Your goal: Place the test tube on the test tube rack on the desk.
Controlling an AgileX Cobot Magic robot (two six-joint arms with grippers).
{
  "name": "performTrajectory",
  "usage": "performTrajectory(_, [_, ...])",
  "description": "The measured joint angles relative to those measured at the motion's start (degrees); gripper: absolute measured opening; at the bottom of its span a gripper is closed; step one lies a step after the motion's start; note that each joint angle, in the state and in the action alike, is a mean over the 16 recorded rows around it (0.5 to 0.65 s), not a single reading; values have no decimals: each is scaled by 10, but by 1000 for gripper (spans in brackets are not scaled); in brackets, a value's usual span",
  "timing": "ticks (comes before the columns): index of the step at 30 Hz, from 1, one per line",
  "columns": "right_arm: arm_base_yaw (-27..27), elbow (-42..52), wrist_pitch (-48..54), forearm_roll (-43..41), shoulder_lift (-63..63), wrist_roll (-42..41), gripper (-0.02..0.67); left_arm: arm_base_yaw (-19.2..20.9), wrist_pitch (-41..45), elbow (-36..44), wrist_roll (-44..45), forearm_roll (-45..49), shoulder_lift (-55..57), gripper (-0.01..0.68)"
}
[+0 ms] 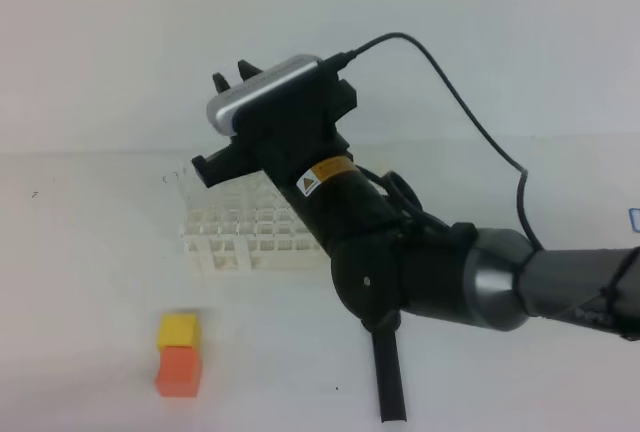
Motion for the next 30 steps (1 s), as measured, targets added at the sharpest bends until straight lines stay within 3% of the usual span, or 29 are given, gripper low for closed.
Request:
performTrajectory(6, [0, 11, 0, -19, -65, -67, 85, 0, 0, 0, 0, 0, 0, -1])
performTrajectory(11, [0, 21, 22, -81, -127, -104, 17, 0, 0, 0, 0, 0, 0, -1])
performTrajectory(21, [0, 46, 228, -241, -256, -129, -1, 0, 0, 0, 0, 0, 0, -1])
performTrajectory(30, [-1, 122, 373, -271, -366, -132, -1, 0, -1, 0, 0, 0, 0, -1])
